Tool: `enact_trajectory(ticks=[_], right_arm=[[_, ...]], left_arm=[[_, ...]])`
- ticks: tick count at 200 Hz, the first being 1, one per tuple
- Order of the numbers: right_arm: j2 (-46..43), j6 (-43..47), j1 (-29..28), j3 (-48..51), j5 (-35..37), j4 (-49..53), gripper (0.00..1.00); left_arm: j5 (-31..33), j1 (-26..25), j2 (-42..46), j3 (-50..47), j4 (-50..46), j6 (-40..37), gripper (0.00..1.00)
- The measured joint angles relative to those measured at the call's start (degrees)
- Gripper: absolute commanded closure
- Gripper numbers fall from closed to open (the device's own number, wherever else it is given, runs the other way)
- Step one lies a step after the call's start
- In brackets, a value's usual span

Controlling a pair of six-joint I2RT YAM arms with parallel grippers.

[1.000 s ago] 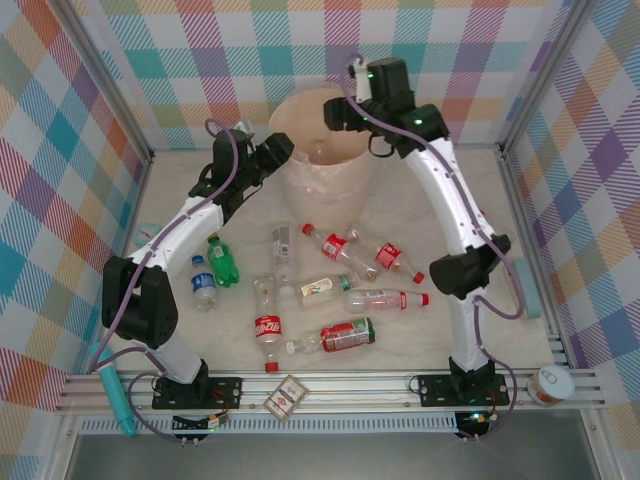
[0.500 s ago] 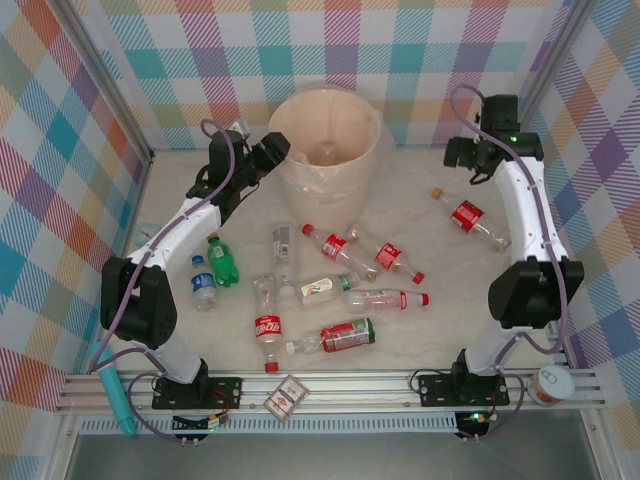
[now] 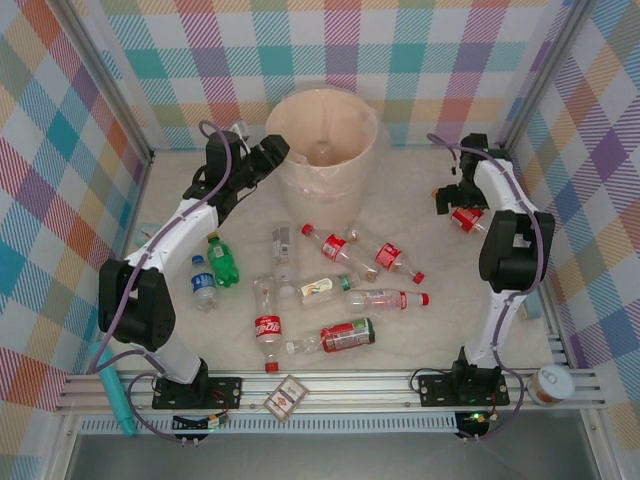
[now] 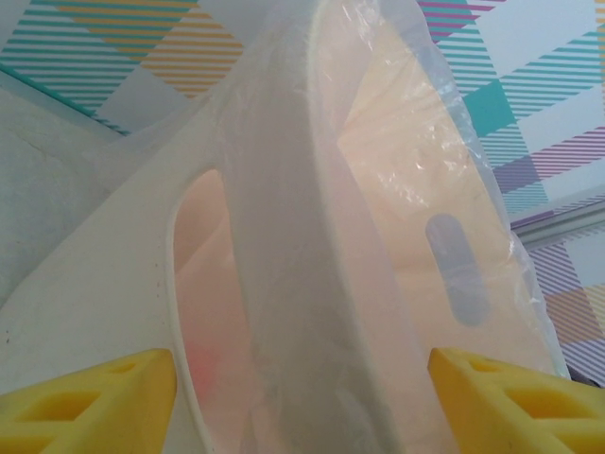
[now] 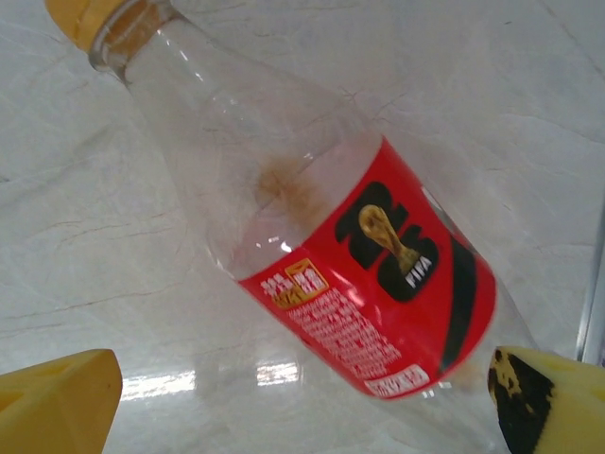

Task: Put the plastic bottles in the bin

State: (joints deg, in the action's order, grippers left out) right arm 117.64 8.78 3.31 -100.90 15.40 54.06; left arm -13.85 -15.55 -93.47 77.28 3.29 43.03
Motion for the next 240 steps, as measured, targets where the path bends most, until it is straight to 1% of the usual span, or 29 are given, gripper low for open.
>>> enact_trajectory(ticks=[22, 43, 49, 61, 82, 100, 134, 161, 193, 240], right_arm=[[2.64, 1.18, 0.00, -0.44, 0.13, -0.37, 0.01], [5.14, 1.81, 0.02, -2.49, 2.19, -1.33, 0.00], [5.66, 1.84, 0.02, -3.13, 1.53, -1.62, 0.03], [6.73, 1.84, 0.24, -3.54, 0.37, -1.73, 0.12], [8.17, 1.38, 0.33, -3.58, -3.04, -1.38, 0.22], [8.31, 0.09, 0.33, -3.45, -6.03, -0.96, 0.29], [6.91, -3.63, 0.33, -3.21, -10.95, -0.87, 0.36], [1.77, -7.10, 0.33, 0.11, -15.85, -1.73, 0.44], [-8.46, -11.17, 0.33, 6.84, -22.53, -3.13, 0.44], [-21.90, -17.09, 0.31, 11.39, -33.40, -6.71, 0.44]], left_arm=[[-0.22, 0.00, 0.02, 0.02, -0.15, -0.20, 0.30], [-0.28, 0.02, 0.02, 0.02, -0.15, -0.20, 0.30], [-0.31, 0.04, 0.02, 0.02, -0.15, -0.22, 0.30], [-0.55, 0.11, 0.02, 0.02, -0.15, -0.22, 0.30], [-0.66, 0.13, 0.02, 0.02, -0.20, -0.39, 0.30], [-0.66, 0.20, 0.02, 0.00, -0.17, -0.42, 0.30], [-0.68, 0.22, 0.35, -0.33, -0.17, -0.44, 0.30], [-0.90, 0.24, 0.35, -0.33, -0.17, -0.44, 0.30], [-1.25, 0.33, 0.48, -0.52, -0.28, -0.85, 0.29], [-1.60, 0.37, 1.11, -0.96, -0.87, -2.34, 0.29]])
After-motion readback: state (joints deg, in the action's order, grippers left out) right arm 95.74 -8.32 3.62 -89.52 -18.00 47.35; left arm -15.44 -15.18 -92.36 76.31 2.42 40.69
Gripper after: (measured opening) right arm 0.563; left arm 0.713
